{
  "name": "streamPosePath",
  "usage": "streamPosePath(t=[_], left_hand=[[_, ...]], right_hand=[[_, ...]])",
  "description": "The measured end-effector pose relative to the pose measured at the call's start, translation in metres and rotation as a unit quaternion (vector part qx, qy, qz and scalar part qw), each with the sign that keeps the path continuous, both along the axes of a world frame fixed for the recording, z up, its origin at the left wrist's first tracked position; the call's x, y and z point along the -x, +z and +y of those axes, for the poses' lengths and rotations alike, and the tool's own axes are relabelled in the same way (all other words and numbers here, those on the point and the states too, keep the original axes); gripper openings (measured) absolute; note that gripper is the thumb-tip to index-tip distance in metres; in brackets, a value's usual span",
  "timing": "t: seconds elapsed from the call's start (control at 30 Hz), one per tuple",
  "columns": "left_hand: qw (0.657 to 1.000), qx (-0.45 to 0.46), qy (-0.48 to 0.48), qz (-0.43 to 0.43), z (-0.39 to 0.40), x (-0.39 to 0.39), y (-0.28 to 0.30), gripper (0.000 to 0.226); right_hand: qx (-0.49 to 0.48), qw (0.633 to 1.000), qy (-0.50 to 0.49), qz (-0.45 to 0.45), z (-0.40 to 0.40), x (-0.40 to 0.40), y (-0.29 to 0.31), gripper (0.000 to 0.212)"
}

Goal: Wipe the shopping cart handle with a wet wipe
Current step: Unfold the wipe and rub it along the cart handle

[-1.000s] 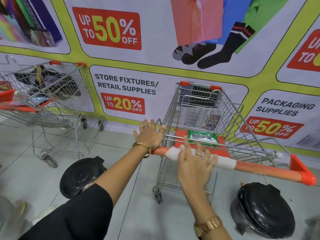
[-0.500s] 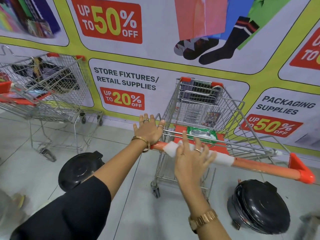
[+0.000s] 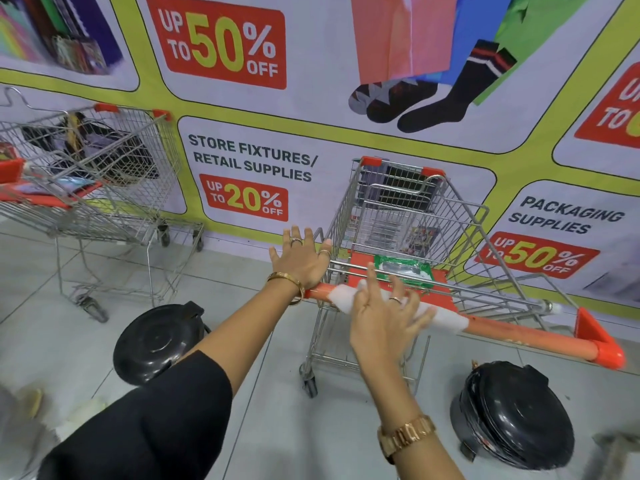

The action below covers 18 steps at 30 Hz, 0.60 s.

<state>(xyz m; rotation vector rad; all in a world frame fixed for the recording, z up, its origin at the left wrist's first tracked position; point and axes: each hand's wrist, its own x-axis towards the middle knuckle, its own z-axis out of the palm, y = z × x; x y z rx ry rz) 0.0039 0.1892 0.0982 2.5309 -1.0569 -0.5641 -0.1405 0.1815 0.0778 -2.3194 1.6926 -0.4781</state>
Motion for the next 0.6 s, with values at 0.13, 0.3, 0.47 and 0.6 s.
streamPosePath(t=[0.13,0.3,0.47,0.6], left_hand=[[1.0,0.0,-0.002,-0.005,0.003,-0.001,0.0,0.066],[0.999,-0.003,-0.013,-0.032,0.003,0.0,0.002,0.067],[0.98,-0.023,-0.056,-0.187,-0.001,0.012,0.008,0.068],[0.982,0.015,-0.078,-0.173,-0.023,0.043,0.015,0.068]], right_hand=[[0.001,0.999,0.049,-0.007,0.008,-0.011,-0.001,0.045],[0.033,0.998,-0.048,-0.003,-0.035,0.061,-0.004,0.045],[0.004,0.993,-0.114,0.008,-0.055,0.086,0.007,0.045],[0.022,0.999,-0.007,0.025,-0.028,0.045,0.007,0.046]])
